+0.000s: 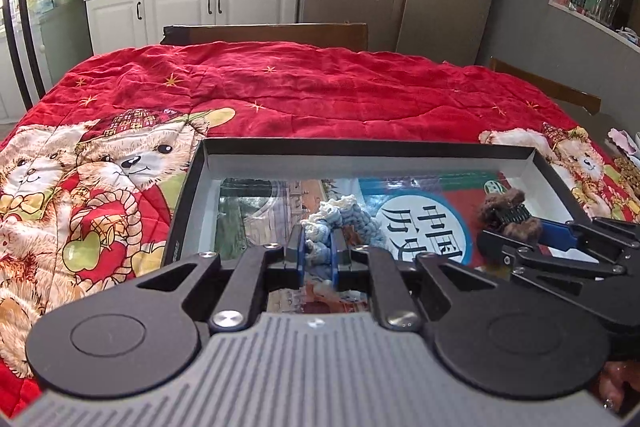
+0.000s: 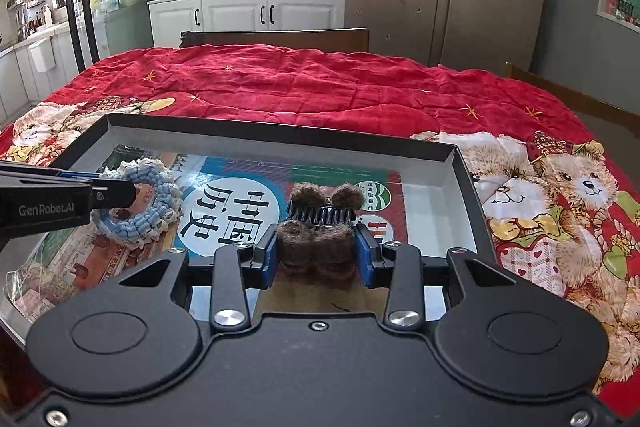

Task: Organize objects
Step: 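Carry both held items over the black box, left and right tools together, then lower into the box and open the left tool while the right tool opens too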

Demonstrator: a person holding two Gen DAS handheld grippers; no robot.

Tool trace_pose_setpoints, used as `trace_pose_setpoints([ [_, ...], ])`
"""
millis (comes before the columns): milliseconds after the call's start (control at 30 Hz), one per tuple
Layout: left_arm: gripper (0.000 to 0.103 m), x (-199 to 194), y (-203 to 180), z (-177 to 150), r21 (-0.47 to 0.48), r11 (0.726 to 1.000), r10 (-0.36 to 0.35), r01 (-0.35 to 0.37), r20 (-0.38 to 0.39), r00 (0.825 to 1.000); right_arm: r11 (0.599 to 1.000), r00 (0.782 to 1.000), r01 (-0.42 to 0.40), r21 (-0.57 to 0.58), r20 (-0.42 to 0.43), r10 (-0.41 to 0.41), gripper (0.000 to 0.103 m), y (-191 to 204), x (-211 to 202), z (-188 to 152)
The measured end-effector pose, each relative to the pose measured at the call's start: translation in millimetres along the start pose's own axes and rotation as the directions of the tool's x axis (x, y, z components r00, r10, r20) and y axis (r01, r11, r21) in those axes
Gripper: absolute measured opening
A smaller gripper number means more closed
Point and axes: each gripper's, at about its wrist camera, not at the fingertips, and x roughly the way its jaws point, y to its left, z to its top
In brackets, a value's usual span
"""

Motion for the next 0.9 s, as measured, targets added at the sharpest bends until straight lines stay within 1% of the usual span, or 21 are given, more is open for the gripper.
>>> trace_pose_setpoints([
  [167,0.017,1,1,-1,-0.001,1.000,0.008,-0.008,-0.010,1.000,1.000,1.000,0.003,0.005,-0.008,-0.003,0.040,-1,1,1],
  [233,0.020,2,1,-1,-0.002,1.000,0.010,-0.010,-0.011,1.000,1.000,1.000,0.002,0.011,-0.007,-0.002,0.040,-2,1,0],
  [300,0.028,2,2,-1,-0.003,1.000,0.014,-0.014,-0.010,1.000,1.000,1.000,0.002,0.016,-0.004,-0.002,0.041,-3,0,1],
  [333,0.030,1,2,-1,-0.005,1.000,0.015,-0.015,-0.010,1.000,1.000,1.000,0.003,0.016,-0.002,-0.003,0.042,-3,0,1],
  [400,0.039,0,2,0,-0.007,1.000,0.018,-0.018,-0.007,1.000,1.000,1.000,0.002,0.018,-0.001,-0.002,0.044,-4,0,1],
  [567,0.039,-4,3,1,-0.011,1.000,0.030,-0.029,0.014,0.999,1.000,1.000,-0.003,0.025,0.005,0.003,0.048,-5,-1,1],
  [733,0.044,-7,4,2,-0.022,0.999,0.033,-0.032,0.022,0.999,0.999,1.000,-0.005,0.033,0.021,0.005,0.050,-7,-5,1],
  [833,0.051,-10,5,3,-0.030,0.999,0.034,-0.033,0.030,0.999,0.999,0.999,-0.009,0.042,0.036,0.007,0.051,-8,-7,1],
  [900,0.058,-12,6,3,-0.033,0.999,0.038,-0.037,0.040,0.998,0.999,0.999,-0.010,0.048,0.050,0.007,0.053,-10,-10,1],
])
